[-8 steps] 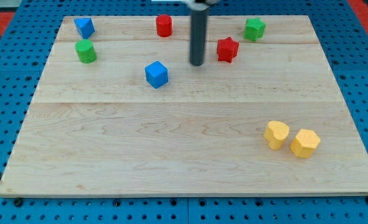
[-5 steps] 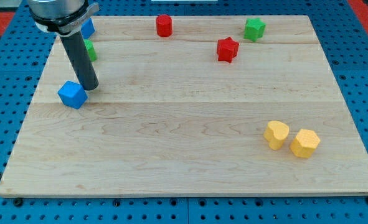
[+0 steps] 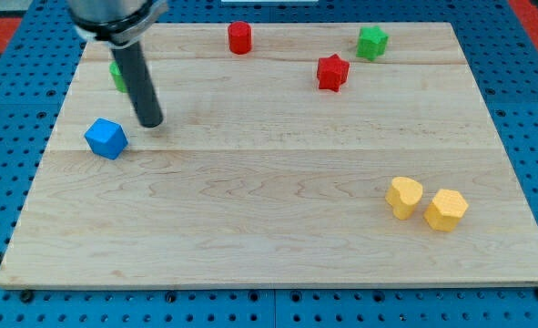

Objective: Form a horizontal line with the blue cube and the yellow blocks

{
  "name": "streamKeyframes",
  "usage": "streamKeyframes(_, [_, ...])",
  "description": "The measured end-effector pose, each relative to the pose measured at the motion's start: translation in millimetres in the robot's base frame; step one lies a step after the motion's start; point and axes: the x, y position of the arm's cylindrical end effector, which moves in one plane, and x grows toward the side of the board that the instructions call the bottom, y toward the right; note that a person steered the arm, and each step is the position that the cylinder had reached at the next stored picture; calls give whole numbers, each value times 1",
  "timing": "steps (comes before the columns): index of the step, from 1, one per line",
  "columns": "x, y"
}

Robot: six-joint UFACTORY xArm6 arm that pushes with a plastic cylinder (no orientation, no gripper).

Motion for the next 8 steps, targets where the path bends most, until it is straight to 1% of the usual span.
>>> streamKeyframes(1, [-34,22])
streamKeyframes(2, [-24,62])
streamKeyframes(3, [51,120])
streamKeyframes(4, [158,174])
streamKeyframes(5, [208,289])
streamKeyframes(6, [201,319])
streamKeyframes(8, [154,335])
